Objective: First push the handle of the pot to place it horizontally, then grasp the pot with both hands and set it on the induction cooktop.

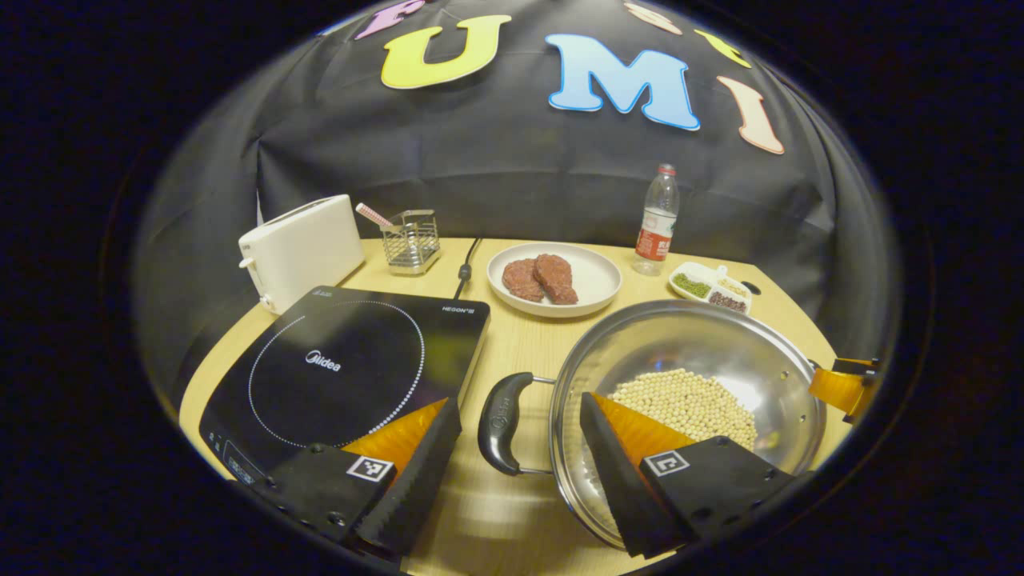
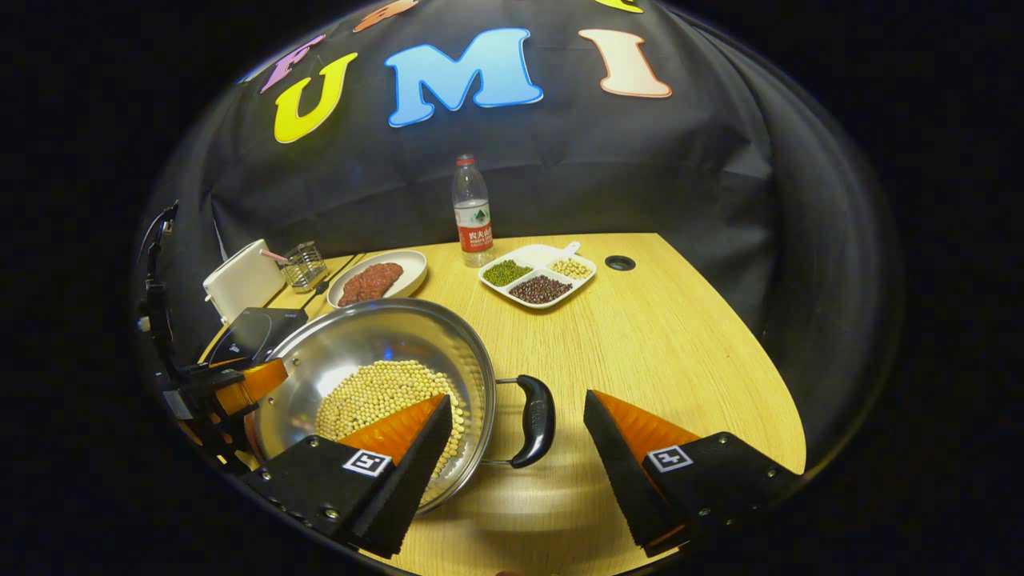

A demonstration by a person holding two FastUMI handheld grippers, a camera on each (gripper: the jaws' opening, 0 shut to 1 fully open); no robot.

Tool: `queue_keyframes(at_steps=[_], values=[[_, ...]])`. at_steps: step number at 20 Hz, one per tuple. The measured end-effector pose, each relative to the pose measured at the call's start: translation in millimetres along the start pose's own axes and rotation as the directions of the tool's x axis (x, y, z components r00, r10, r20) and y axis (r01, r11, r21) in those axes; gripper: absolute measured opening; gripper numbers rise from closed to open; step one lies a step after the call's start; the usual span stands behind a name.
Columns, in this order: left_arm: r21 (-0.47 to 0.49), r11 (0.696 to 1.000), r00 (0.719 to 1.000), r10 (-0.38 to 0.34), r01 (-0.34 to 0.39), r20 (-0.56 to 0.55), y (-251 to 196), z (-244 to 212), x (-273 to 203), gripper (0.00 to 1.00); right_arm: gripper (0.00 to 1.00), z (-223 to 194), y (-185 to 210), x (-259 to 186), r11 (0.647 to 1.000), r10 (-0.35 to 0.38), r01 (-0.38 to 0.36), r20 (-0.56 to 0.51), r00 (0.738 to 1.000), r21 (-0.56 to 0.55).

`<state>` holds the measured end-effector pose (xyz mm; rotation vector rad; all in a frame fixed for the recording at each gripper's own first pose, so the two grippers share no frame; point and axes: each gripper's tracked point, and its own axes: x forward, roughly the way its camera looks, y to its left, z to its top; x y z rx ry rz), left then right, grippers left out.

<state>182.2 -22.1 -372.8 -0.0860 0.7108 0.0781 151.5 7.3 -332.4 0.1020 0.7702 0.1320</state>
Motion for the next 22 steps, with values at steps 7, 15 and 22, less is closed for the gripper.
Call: queue_keyframes(at_steps=[7, 15, 22], values=[[0.026, 1.000, 0.999, -0.003, 0.004, -0.034, -11, -13, 11, 0.95, 0.81, -13, -2, 18, 1.000, -0.016, 0.016, -0.042, 0.999, 0.016], [0.041, 0.999, 0.999, 0.032, -0.031, -0.021, -7, -12, 11, 0.74, 0.56, -14, 3, 18, 1.000, -0.003, 0.005, -0.051, 0.999, 0.030], [0.071, 0.997, 0.999, 0.040, -0.040, 0.004, -6, -3, 3, 0.71, 0.56, -13, 3, 15, 0.998, -0.037, 0.034, -0.073, 0.997, -0.044]])
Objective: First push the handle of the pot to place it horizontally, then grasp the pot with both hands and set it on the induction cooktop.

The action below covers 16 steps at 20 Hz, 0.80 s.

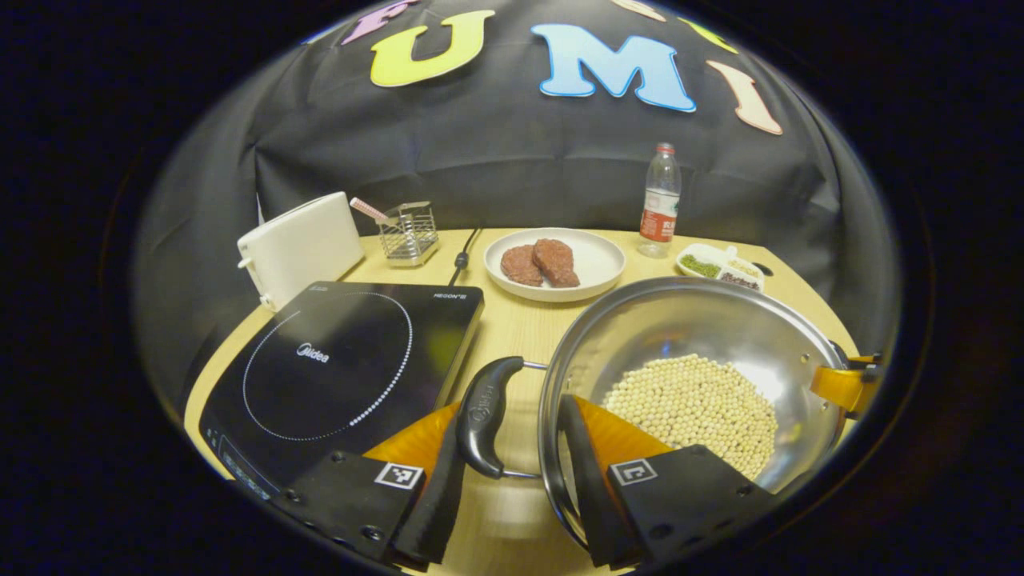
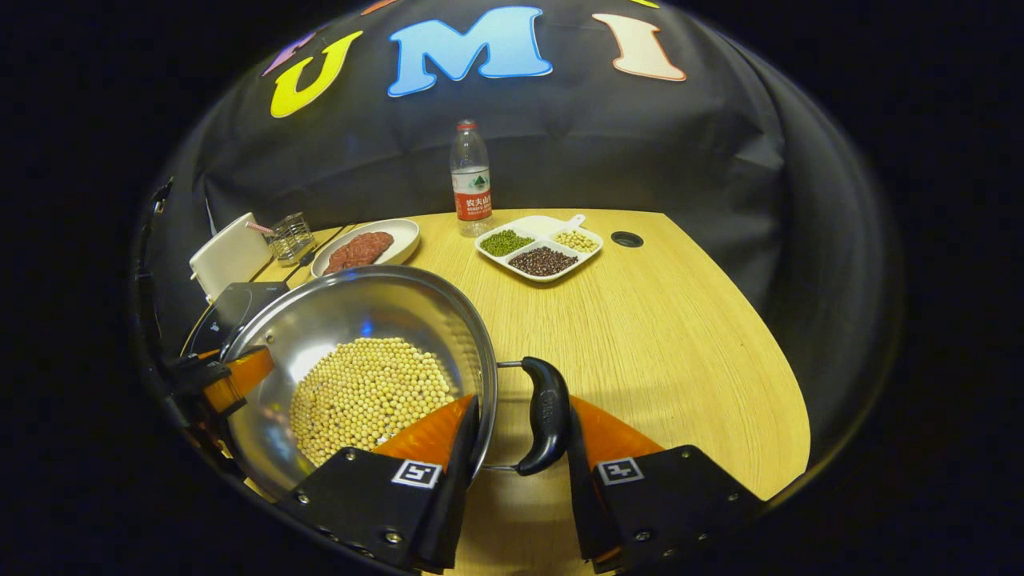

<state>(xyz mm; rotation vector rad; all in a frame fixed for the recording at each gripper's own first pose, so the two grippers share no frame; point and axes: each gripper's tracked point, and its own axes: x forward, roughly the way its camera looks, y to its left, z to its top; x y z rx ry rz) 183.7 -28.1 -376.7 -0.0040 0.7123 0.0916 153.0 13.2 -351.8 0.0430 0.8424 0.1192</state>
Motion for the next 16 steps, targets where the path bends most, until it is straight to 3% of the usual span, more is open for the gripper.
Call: queue_keyframes(at_steps=[1, 4, 6, 11, 16], values=[[0.001, 1.000, 1.000, -0.001, 0.001, 0.014, 1, 5, -3, 0.74, 0.56, 3, 0, -4, 1.000, -0.006, 0.006, 0.002, 1.000, 0.002], [-0.013, 1.000, 1.000, -0.028, 0.028, 0.012, 4, 10, -10, 0.66, 0.56, 14, 4, -18, 1.000, -0.025, 0.025, 0.017, 1.000, 0.002], [-0.017, 0.999, 0.999, -0.047, 0.047, 0.016, 9, 16, -13, 0.75, 0.56, 20, 9, -29, 0.999, -0.043, 0.043, 0.028, 0.999, 0.008], [0.011, 0.996, 0.995, -0.091, 0.090, 0.033, 34, 32, -20, 0.66, 0.56, 23, 35, -51, 0.995, -0.084, 0.082, 0.035, 0.996, 0.053], [0.027, 0.994, 0.992, -0.111, 0.110, 0.052, 73, 43, -23, 0.66, 0.56, 26, 72, -64, 0.992, -0.105, 0.101, 0.052, 0.993, 0.080]])
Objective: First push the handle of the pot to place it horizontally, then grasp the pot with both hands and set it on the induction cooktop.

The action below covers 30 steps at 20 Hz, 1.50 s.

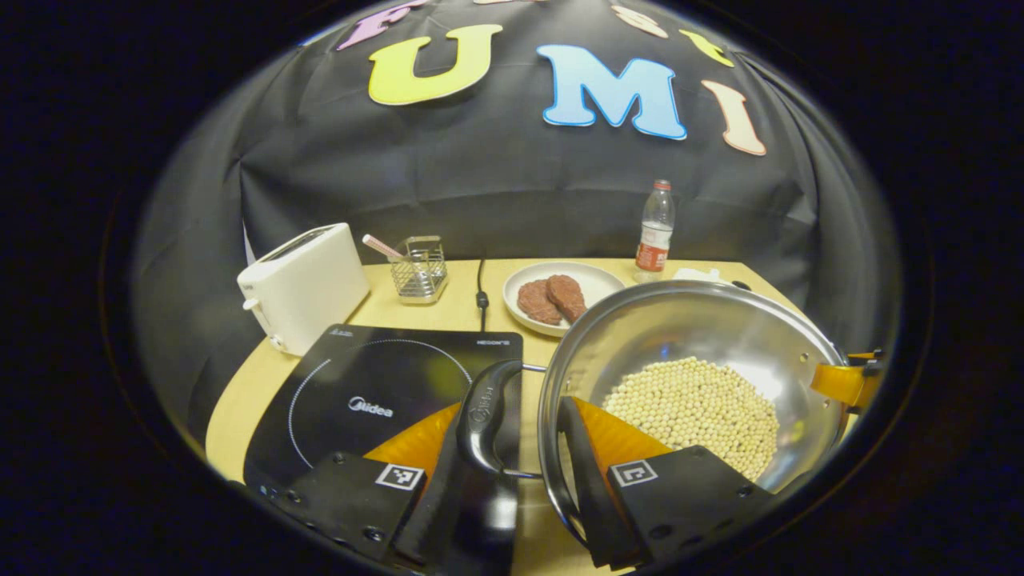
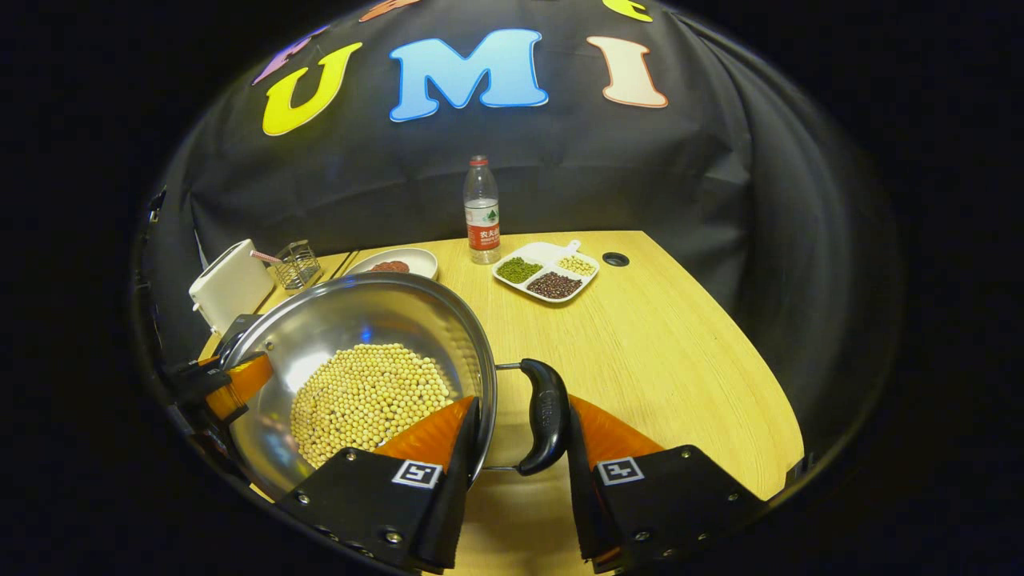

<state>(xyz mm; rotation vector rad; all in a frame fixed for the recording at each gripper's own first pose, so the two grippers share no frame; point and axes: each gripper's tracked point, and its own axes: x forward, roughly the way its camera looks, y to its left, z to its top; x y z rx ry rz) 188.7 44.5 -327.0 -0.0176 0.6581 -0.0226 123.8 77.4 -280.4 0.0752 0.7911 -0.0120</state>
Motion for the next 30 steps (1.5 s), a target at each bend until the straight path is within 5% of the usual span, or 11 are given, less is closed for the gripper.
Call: queue_keyframes(at_steps=[10, 30], values=[[-0.013, 1.000, 1.000, -0.014, 0.014, 0.009, 81, 5, 4, 0.75, 0.56, 8, 76, -11, 1.000, -0.015, 0.015, 0.036, 0.999, 0.008], [-0.029, 0.997, 0.998, 0.065, -0.065, 0.006, 259, 5, 30, 0.71, 0.56, 9, 242, 15, 0.999, 0.049, -0.048, 0.051, 0.998, -0.018]])
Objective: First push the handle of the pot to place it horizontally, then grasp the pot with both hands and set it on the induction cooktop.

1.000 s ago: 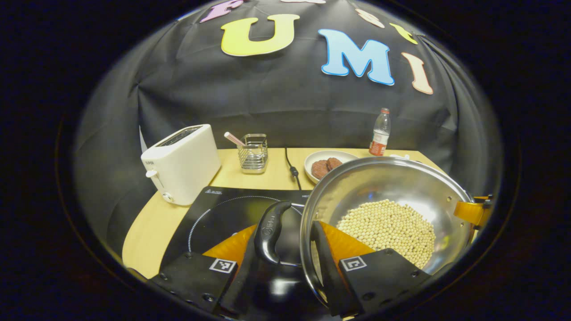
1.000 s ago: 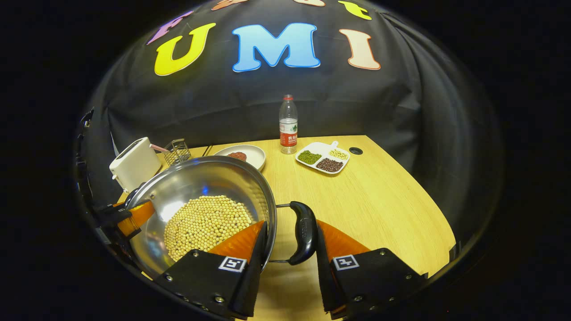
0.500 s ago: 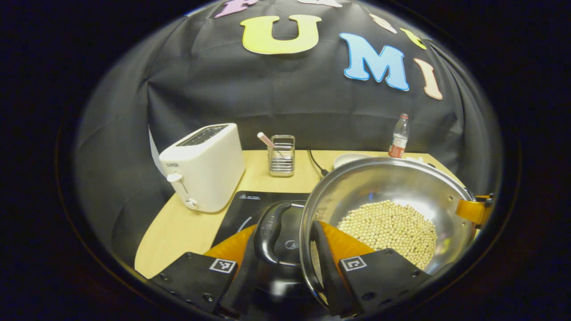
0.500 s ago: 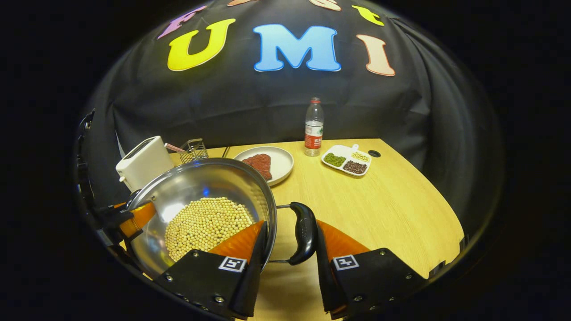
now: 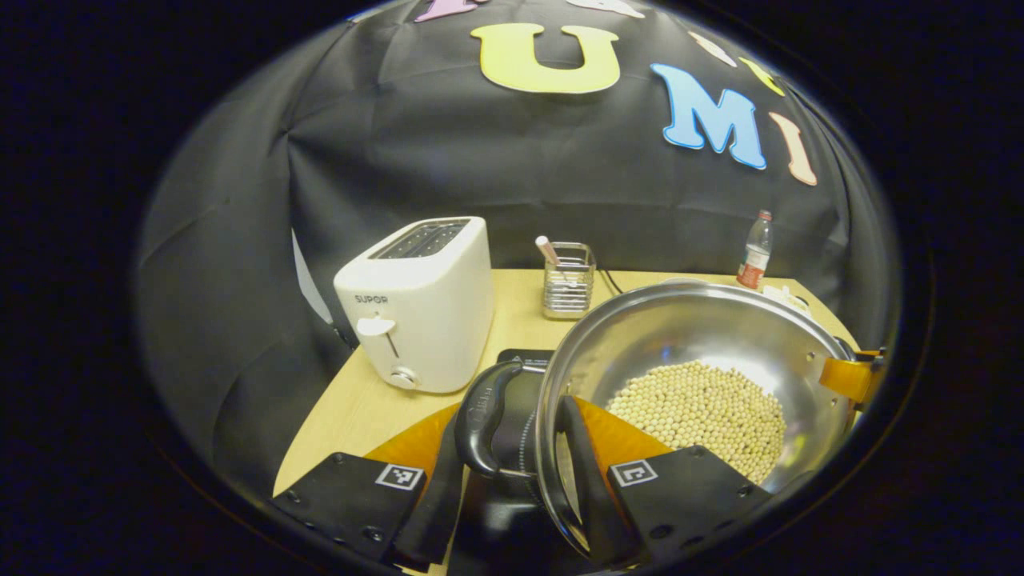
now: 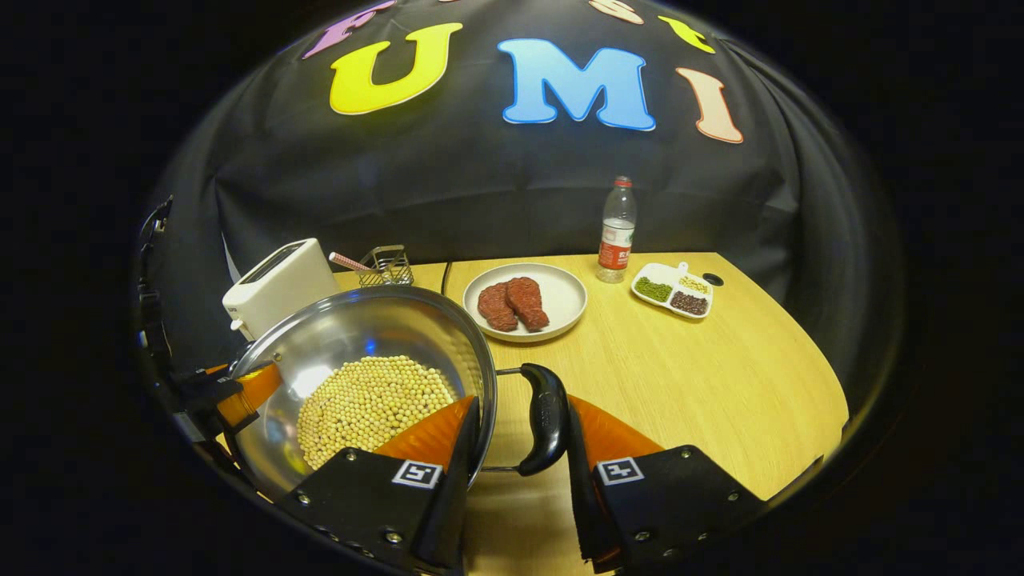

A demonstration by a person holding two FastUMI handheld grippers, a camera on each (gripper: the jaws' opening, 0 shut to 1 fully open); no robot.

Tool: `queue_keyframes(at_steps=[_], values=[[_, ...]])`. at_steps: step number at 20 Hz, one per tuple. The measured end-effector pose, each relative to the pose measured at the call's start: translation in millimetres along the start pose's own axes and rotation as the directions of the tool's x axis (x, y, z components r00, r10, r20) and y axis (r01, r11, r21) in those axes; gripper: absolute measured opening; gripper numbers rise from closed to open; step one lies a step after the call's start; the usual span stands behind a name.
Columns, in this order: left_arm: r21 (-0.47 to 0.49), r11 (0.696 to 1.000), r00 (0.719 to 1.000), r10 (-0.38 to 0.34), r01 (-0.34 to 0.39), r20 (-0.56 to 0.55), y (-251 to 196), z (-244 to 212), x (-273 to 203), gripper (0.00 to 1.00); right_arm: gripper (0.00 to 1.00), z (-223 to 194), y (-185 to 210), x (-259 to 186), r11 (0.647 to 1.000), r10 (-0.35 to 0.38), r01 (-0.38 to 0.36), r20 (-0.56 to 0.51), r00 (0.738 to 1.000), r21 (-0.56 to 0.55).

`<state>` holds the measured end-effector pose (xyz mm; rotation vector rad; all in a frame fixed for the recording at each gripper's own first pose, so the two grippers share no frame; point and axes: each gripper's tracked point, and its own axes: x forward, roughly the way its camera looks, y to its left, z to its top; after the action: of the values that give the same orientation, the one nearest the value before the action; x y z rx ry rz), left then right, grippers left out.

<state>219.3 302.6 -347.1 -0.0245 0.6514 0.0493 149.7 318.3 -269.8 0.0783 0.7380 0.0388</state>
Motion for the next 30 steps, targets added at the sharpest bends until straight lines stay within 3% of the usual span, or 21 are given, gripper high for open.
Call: queue_keyframes(at_steps=[4, 5, 6, 7, 10, 12, 14, 15, 17, 18, 22, 28, 29, 30], values=[[0.016, 1.000, 1.000, 0.006, -0.006, -0.009, 14, -3, 10, 0.75, 0.56, -8, 15, 12, 1.000, 0.004, -0.004, -0.010, 1.000, 0.001], [0.020, 1.000, 1.000, 0.011, -0.011, -0.009, 16, -3, 12, 0.70, 0.56, -10, 17, 14, 1.000, 0.007, -0.007, -0.018, 1.000, 0.005], [0.018, 1.000, 1.000, 0.013, -0.012, -0.010, 19, -4, 13, 0.75, 0.56, -12, 20, 15, 1.000, 0.007, -0.007, -0.025, 1.000, 0.005], [0.016, 1.000, 1.000, 0.012, -0.011, -0.001, 21, -4, 13, 0.66, 0.56, -13, 22, 17, 1.000, 0.004, -0.004, -0.023, 1.000, -0.001], [0.031, 0.999, 1.000, 0.011, -0.011, 0.007, 25, -4, 15, 0.67, 0.56, -15, 28, 20, 1.000, 0.013, -0.012, -0.019, 1.000, 0.020], [0.023, 1.000, 1.000, 0.007, -0.007, 0.013, 27, -4, 15, 0.73, 0.56, -14, 28, 21, 0.999, 0.024, -0.024, -0.016, 1.000, 0.029], [0.036, 0.998, 0.998, 0.044, -0.046, 0.054, 33, 3, 9, 0.75, 0.65, -12, 31, 17, 0.999, 0.052, -0.053, 0.003, 0.999, 0.010], [0.041, 0.997, 0.994, 0.064, -0.068, 0.086, 36, 11, 5, 0.93, 0.81, -3, 29, 12, 0.998, 0.055, -0.054, 0.035, 0.998, -0.009], [0.033, 0.994, 0.986, 0.096, -0.102, 0.139, 37, 26, -9, 0.99, 0.98, 12, 22, -1, 0.997, 0.070, -0.067, 0.094, 0.993, -0.040], [0.029, 0.993, 0.981, 0.108, -0.114, 0.160, 35, 33, -20, 0.98, 0.98, 18, 17, -9, 0.996, 0.080, -0.075, 0.118, 0.990, -0.046], [0.040, 0.988, 0.954, 0.130, -0.146, 0.271, 9, 68, -72, 1.00, 0.98, 50, -27, -49, 0.997, 0.077, -0.071, 0.233, 0.969, -0.035], [0.001, 0.992, 0.914, 0.118, -0.128, 0.387, -78, 112, -164, 1.00, 0.98, 84, -122, -124, 0.997, 0.073, -0.058, 0.381, 0.922, -0.051], [-0.011, 0.991, 0.906, 0.127, -0.134, 0.403, -92, 117, -179, 0.91, 0.98, 85, -138, -137, 0.997, 0.068, -0.050, 0.398, 0.915, -0.054], [-0.023, 0.991, 0.898, 0.128, -0.131, 0.421, -109, 121, -197, 0.91, 0.98, 84, -153, -151, 0.997, 0.066, -0.049, 0.410, 0.910, -0.053]])
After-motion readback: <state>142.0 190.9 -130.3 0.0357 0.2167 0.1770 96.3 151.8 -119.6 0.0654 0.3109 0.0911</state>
